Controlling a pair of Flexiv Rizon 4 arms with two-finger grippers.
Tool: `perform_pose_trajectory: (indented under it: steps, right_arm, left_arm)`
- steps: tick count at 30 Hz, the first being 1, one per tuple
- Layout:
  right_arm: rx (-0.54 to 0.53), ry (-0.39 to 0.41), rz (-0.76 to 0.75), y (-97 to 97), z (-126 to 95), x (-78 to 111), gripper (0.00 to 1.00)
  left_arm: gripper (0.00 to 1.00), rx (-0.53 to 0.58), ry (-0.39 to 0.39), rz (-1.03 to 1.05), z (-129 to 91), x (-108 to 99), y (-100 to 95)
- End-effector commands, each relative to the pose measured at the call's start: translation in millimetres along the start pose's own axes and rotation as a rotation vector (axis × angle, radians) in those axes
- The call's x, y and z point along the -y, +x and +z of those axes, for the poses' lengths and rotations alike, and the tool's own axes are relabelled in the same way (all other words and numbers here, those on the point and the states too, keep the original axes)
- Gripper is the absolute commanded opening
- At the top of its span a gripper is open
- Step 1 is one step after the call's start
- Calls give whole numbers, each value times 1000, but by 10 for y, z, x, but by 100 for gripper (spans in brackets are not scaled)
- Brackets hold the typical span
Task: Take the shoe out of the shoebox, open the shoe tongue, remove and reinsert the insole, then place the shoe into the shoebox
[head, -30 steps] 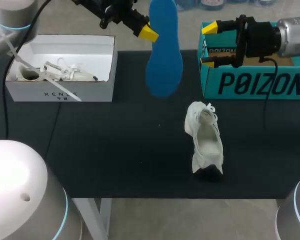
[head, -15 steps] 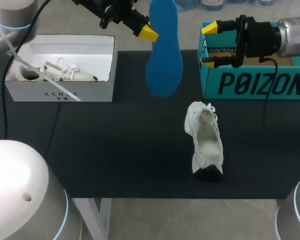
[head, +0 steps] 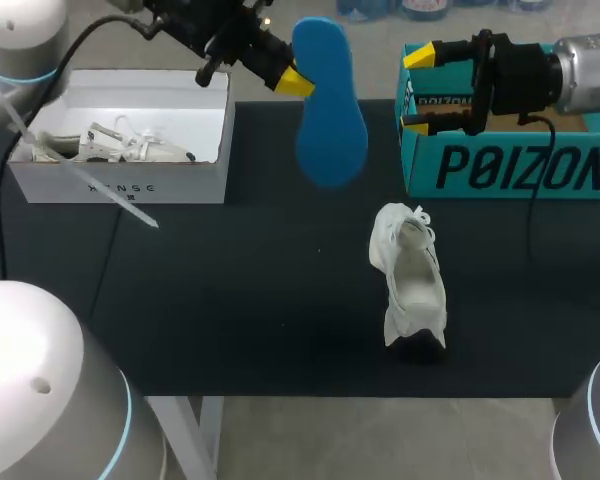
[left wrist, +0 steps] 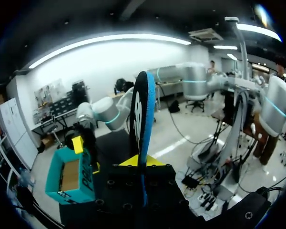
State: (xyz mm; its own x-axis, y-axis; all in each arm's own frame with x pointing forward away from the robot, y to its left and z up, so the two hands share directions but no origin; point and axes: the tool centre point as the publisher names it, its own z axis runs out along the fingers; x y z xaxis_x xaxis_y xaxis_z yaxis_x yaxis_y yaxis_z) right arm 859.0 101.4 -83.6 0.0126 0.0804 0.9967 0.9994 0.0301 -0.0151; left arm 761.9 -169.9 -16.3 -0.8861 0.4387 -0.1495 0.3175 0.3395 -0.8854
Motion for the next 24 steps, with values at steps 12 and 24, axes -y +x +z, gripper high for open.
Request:
perform_pose_trajectory:
  steps: [12, 24]
  right_arm:
    - [0, 0, 1, -5, 8, -8, 100]
    - [0, 0, 1, -5, 8, -8, 100]
  left_arm:
    - [0, 444, -127, 292, 370, -210, 484]
    - [0, 432, -137, 303, 379, -203, 481]
